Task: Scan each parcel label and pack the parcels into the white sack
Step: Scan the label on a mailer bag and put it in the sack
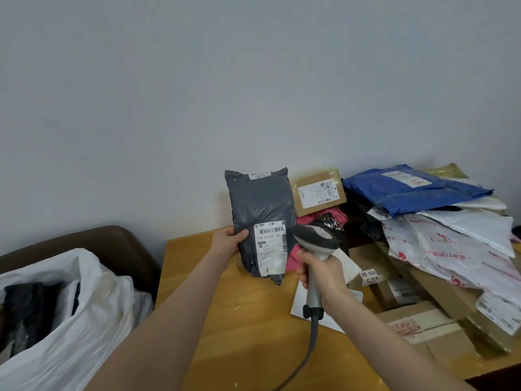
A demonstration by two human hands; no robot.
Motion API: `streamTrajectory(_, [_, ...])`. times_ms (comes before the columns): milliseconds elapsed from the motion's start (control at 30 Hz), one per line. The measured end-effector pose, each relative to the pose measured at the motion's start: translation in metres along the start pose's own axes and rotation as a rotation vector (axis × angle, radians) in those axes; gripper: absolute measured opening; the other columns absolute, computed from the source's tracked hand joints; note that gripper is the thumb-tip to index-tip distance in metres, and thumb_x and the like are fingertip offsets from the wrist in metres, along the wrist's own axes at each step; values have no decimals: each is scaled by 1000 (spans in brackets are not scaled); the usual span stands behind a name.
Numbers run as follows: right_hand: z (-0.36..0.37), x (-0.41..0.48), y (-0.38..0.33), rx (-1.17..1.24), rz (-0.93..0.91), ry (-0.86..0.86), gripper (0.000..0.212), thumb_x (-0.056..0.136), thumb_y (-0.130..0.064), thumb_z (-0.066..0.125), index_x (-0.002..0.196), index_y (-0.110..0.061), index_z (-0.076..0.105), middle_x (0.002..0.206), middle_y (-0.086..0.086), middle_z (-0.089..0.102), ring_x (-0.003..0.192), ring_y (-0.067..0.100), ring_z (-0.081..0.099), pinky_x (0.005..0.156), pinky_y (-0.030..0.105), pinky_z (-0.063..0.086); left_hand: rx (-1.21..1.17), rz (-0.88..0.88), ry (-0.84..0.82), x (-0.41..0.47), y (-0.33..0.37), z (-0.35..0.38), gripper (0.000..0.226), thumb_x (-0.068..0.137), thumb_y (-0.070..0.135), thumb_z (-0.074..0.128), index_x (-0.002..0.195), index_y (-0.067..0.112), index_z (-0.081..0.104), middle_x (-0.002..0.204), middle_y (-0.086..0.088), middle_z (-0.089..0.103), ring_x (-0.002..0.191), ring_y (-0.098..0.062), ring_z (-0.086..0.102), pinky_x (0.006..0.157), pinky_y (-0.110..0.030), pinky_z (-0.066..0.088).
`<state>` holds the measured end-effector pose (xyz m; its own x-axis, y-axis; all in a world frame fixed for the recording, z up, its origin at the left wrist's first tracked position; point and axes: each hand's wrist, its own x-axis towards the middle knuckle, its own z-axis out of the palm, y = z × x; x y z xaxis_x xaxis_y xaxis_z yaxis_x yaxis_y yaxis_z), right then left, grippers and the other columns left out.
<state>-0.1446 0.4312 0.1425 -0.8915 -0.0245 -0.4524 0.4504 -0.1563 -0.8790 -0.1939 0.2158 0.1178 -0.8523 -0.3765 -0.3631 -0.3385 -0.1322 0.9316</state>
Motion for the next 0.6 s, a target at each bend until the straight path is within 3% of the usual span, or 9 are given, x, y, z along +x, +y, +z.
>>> streamTrajectory(233, [13, -27, 12, -113, -27, -67, 22, 85, -19, 70, 72, -3, 63, 53, 8, 61, 42, 16, 53, 46, 27, 44, 46, 34, 96, 8, -8, 3, 8, 90, 5, 62, 87, 12, 65, 89, -4, 68, 79, -15, 62, 64, -23, 48])
streamTrajectory(333, [12, -32, 12, -145, -19, -76, 20, 84, -15, 68, 69, -4, 62, 51, 7, 59, 42, 16, 50, 47, 27, 43, 56, 43, 113, 8, -9, 2, 8, 90, 5, 62, 86, 12, 64, 88, -5, 67, 76, -14, 62, 61, -23, 48])
streamTrajectory(500, [10, -37, 9, -178, -31, -83, 20, 82, -10, 65, 64, -4, 60, 51, 8, 57, 41, 16, 47, 47, 28, 42, 74, 35, 134, 8, -11, -1, 6, 91, 6, 61, 94, 10, 64, 92, -7, 68, 86, -22, 63, 75, -31, 50])
streamTrajectory(600, [9, -39, 9, -207, -37, -88, 21, 82, -9, 65, 63, -4, 59, 50, 7, 57, 40, 16, 46, 46, 27, 41, 79, 35, 145, 7, -11, -2, 5, 91, 6, 61, 90, 11, 63, 90, -6, 67, 84, -20, 63, 74, -31, 50])
